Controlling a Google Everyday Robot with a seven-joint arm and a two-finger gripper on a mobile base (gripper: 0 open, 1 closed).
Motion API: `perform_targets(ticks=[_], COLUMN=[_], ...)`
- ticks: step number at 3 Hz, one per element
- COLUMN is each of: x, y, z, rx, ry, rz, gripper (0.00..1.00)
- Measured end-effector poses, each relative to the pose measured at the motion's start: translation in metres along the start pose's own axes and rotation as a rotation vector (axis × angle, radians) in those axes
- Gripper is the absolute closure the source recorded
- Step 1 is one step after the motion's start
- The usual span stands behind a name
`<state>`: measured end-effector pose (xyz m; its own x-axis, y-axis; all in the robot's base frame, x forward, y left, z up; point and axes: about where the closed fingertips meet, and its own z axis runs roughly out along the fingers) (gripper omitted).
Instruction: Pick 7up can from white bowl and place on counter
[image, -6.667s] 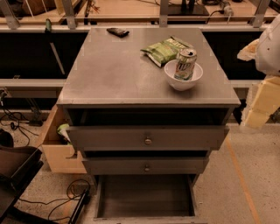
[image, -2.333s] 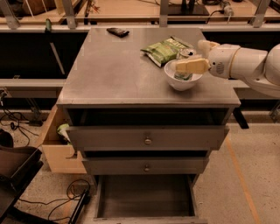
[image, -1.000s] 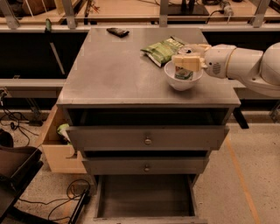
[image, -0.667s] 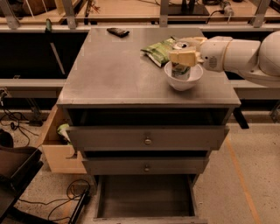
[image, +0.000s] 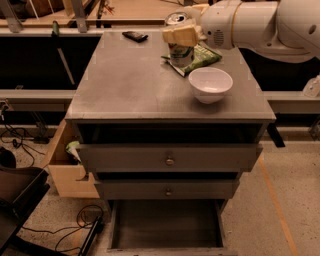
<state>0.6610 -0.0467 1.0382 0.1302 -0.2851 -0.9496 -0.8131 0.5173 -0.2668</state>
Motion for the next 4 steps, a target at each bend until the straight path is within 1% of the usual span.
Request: perform_targets(ticks=[1, 2, 3, 4], x=[-0.024, -0.037, -0.047, -0.047], y=[0.006, -0.003, -0.001, -0.001], z=[0.045, 0.093, 0.136, 0.136], rx=[-0.015, -0.005, -0.024, -0.024], ry=[-0.009, -0.028, -0.056, -0.056], rz=[-0.003, 0.037, 0.097, 0.097], gripper=[1.0, 1.0, 1.0, 1.0])
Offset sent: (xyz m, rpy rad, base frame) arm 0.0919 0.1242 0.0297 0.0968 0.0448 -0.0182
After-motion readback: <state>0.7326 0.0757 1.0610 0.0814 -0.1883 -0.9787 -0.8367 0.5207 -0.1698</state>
